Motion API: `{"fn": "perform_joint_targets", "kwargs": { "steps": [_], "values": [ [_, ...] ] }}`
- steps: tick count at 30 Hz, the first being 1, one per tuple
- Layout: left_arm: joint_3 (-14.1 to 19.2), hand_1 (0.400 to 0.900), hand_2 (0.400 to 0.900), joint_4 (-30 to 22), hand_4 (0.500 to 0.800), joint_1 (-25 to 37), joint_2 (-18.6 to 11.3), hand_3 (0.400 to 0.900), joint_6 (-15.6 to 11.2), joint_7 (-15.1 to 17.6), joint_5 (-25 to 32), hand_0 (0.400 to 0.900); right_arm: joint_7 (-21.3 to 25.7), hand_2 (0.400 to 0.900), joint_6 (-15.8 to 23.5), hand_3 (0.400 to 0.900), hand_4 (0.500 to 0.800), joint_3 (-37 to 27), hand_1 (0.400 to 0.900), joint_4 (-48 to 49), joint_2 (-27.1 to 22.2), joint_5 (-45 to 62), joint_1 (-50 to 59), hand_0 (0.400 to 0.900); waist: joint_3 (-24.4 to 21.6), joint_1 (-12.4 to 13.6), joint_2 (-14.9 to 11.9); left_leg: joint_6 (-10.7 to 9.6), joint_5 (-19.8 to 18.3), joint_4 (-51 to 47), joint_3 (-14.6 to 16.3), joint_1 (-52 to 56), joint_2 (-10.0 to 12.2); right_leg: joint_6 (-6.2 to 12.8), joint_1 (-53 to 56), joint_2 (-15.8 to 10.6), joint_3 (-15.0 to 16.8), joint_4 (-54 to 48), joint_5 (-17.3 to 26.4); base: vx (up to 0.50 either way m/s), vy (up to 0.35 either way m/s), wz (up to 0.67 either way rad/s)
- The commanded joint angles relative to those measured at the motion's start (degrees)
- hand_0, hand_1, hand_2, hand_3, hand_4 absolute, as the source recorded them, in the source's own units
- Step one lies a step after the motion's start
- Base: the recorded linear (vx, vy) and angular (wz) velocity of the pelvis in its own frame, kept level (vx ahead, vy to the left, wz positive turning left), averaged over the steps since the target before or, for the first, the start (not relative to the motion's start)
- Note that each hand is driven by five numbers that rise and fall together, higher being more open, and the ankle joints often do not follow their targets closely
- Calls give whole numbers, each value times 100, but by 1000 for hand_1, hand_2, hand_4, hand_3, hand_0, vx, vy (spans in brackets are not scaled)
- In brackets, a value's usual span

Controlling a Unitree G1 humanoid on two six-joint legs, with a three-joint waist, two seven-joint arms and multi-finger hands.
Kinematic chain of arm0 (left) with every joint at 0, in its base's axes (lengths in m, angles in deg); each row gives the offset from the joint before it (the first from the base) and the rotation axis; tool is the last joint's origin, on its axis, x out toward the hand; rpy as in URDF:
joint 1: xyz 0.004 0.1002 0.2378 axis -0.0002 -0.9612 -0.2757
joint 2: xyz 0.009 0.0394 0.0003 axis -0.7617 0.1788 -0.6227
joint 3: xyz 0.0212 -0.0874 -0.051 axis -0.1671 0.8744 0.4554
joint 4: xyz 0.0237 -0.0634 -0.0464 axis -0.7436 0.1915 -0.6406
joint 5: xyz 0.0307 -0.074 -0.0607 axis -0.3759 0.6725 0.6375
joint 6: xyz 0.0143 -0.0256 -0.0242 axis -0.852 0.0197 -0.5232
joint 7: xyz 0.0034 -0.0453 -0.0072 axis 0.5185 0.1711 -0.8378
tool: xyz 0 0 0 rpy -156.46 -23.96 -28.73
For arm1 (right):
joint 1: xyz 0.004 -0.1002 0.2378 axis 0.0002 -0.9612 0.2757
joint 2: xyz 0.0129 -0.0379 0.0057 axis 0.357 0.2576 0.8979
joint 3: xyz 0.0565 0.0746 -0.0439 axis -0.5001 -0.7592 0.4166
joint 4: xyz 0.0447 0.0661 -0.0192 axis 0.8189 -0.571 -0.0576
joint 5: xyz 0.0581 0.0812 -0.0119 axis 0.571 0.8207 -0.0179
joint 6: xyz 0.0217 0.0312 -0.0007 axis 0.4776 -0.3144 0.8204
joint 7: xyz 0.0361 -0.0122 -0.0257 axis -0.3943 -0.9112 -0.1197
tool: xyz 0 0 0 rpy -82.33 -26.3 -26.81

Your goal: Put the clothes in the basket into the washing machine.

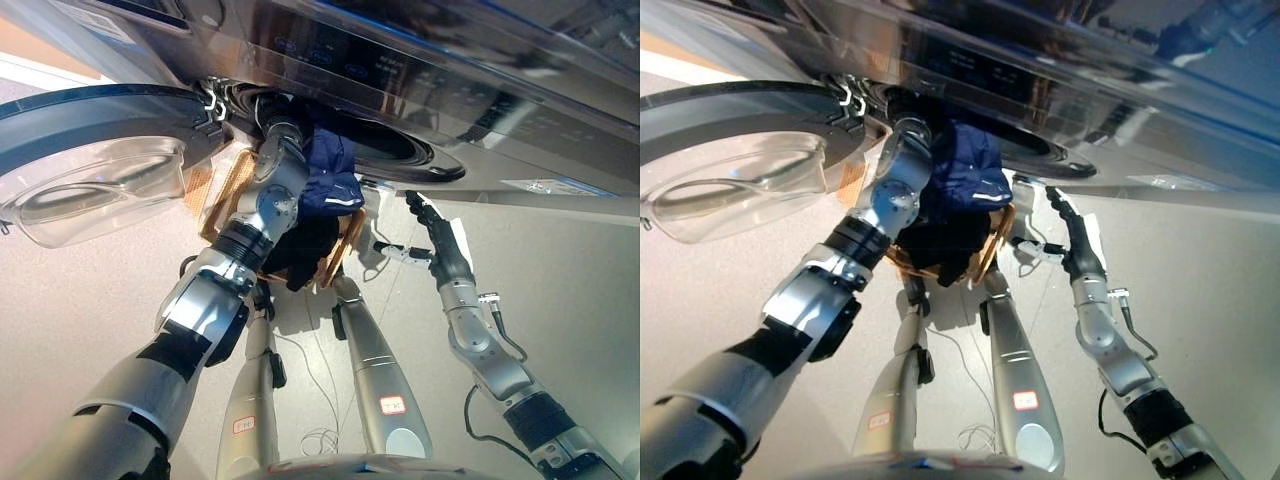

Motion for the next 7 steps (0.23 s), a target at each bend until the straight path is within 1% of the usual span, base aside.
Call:
{"fn": "perform_joint_targets", "kwargs": {
  "steps": [1, 7],
  "values": [
    [-7, 900, 900, 118, 800, 105, 628, 900, -340, -208, -692, 900, 149, 900, 362, 900, 800, -117, 900, 383, -300, 22, -714, 900, -1086, -178, 456, -252, -425, 91, -235, 858, 193, 429, 314, 199, -113, -680, 422, -31, 0, 7],
    [-137, 900, 900, -18, 800, -427, 670, 900, -314, -268, -1028, 900, 206, 900, 400, 900, 800, -130, 900, 272, -210, 6, -559, 900, -1079, -112, 391, -240, -449, 140, -296, 872, 190, 423, 431, 125, -202, -702, 455, -29, 1, 13]
  ]
}}
